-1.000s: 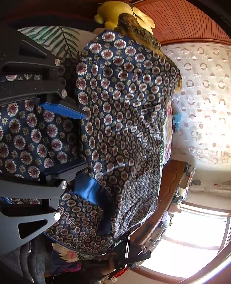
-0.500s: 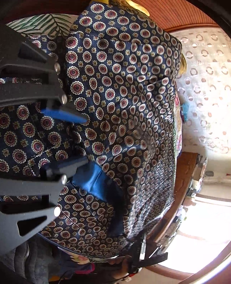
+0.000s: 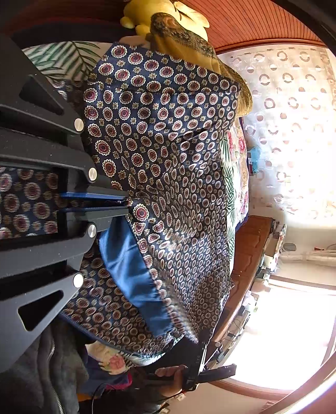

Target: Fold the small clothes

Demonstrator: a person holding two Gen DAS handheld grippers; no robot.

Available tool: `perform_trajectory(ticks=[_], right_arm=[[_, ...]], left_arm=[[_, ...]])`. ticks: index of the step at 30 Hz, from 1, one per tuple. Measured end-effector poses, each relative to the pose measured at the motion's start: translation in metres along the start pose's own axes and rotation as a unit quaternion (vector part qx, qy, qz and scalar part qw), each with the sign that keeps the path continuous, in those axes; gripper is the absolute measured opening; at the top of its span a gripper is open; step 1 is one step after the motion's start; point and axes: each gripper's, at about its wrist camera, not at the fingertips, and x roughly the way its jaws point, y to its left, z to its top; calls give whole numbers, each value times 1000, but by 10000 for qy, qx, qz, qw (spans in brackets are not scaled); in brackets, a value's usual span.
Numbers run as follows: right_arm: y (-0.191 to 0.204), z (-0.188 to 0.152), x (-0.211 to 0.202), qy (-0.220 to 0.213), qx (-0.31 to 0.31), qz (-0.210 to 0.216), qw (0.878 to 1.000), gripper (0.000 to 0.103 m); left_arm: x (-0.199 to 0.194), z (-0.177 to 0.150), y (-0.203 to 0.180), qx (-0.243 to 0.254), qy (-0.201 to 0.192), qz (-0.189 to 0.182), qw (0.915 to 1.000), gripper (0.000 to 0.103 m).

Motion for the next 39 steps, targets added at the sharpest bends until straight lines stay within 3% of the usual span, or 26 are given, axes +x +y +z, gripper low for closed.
perform_trajectory(ticks=[6,10,14,16,20,21,27,34,37,39], right_arm=[[5,-9,-15,35,-96,98,9999,7],[4,-16,-19,131,-111,113,9998,7],[-5,-23,-15,252,-2,87,9996,7],[-9,-26,-10,323,60,90,9994,7],[-9,-26,-1,367,151,37,9992,7],[-7,-26,-1,370,158,22,9992,7],[-3,-27,-2,389,141,-16,9991,7],[-4,-30,-11,321,71,-3,9995,7],[-5,-31,-10,310,86,9,9995,7],[-4,-31,-8,313,91,6,9995,7]], left_arm=[[-7,-5,0,56,49,-14,10000,6],[-13,-4,5,76,-12,160,9998,17],[-15,2,27,-203,-138,500,9984,41],[-16,3,39,-269,-193,739,9967,46],[-20,-1,72,-630,-271,998,9926,77],[-21,-3,78,-698,-299,1067,9914,78],[-21,-16,108,-1042,-349,1440,9835,79],[-2,-27,128,-1374,-233,1293,9818,76],[5,-26,129,-1420,-198,1199,9824,59],[9,-27,129,-1423,-129,1161,9829,41]])
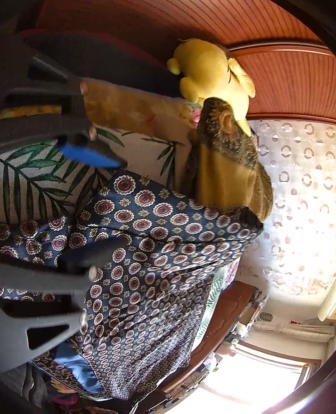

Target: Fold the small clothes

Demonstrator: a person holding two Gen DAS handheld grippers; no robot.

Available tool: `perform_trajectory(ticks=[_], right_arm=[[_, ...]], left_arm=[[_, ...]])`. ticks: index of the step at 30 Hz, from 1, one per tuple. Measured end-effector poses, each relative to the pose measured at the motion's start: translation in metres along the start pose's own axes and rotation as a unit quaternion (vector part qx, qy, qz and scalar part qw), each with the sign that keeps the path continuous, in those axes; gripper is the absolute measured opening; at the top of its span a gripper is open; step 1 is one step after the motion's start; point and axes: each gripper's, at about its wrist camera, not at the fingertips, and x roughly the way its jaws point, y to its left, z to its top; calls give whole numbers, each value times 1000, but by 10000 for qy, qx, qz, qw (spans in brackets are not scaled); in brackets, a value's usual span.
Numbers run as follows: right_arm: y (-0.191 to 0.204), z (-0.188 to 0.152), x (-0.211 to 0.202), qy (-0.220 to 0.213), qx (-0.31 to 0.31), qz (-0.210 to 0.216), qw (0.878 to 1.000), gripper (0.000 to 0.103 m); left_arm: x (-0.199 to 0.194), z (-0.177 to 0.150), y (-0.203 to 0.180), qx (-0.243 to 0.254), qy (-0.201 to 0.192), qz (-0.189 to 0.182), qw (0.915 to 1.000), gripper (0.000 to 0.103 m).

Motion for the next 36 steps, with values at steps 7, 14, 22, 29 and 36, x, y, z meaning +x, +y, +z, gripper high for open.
perform_trajectory(ticks=[7,14,22,29,36], right_arm=[[-2,-3,-2,-126,54,2,9999,1],[0,-13,-25,-117,-21,-96,9999,1],[5,-19,-28,-83,-74,-225,9997,1],[31,-6,-41,-422,-327,-492,9974,14],[64,-2,-32,-499,-595,-183,9968,42]], left_arm=[[-10,-7,-3,88,-51,-277,9996,1],[-44,-26,-8,192,110,-323,9992,1],[-41,-40,-9,201,268,-54,9994,25],[-34,-40,-9,213,317,4,9993,42],[-30,-42,-15,215,333,-27,9992,73]])
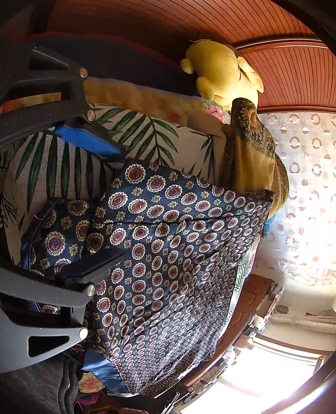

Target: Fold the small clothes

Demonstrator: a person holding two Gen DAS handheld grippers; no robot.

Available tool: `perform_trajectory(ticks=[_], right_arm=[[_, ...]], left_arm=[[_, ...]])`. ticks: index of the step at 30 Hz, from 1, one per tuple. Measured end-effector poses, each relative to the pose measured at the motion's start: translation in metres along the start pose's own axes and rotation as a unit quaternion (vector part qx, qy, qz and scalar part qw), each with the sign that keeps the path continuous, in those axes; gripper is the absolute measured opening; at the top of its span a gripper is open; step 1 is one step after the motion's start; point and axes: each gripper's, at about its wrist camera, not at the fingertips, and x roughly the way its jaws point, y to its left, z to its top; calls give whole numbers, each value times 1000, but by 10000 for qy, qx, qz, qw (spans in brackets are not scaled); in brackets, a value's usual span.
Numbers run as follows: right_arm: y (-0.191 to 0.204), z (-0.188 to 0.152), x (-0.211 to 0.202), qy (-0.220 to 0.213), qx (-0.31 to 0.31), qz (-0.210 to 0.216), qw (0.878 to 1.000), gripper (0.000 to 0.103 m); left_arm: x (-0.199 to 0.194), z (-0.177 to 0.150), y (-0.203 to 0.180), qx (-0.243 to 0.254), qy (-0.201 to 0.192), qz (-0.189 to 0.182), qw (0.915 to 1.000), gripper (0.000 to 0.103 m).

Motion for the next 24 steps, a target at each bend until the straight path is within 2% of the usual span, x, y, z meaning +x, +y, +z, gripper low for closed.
perform_trajectory(ticks=[8,14,21,24], right_arm=[[27,-8,35,295,-134,290,9991,42],[19,-17,61,577,-107,269,9979,42],[10,-25,71,504,-84,252,9984,49],[15,-31,68,449,-181,206,9986,52]], left_arm=[[3,-1,-1,-19,50,45,10000,73],[1,-5,-1,-93,-38,38,9999,73],[-2,-7,-3,-99,-73,81,9999,56],[-2,-9,-5,-50,-71,103,9999,56]])
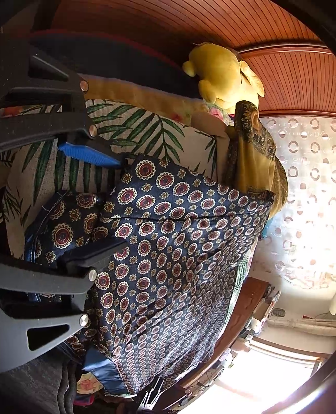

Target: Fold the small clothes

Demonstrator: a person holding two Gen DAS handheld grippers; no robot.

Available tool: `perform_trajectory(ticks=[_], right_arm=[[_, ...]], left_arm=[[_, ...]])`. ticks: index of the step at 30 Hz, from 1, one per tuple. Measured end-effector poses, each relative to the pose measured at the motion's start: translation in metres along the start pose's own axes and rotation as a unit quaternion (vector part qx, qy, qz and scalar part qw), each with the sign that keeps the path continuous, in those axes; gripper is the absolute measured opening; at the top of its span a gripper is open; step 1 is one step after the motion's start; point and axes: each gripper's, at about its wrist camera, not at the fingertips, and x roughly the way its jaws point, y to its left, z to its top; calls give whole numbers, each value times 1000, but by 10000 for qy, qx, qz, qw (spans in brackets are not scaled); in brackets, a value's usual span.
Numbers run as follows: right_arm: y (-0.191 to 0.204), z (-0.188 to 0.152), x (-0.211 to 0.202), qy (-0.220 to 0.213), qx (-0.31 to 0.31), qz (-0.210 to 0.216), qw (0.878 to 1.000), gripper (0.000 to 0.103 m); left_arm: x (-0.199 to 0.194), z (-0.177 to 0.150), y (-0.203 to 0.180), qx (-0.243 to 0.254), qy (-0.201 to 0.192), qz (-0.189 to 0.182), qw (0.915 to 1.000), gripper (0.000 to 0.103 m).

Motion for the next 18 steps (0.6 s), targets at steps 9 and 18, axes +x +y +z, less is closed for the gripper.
perform_trajectory(ticks=[9,18], right_arm=[[-1,-8,-10,-28,3,37,10000,53],[-14,1,-17,0,235,92,9997,53]], left_arm=[[1,0,-9,118,62,-193,9997,6],[-28,37,-32,252,-611,-556,9963,5]])
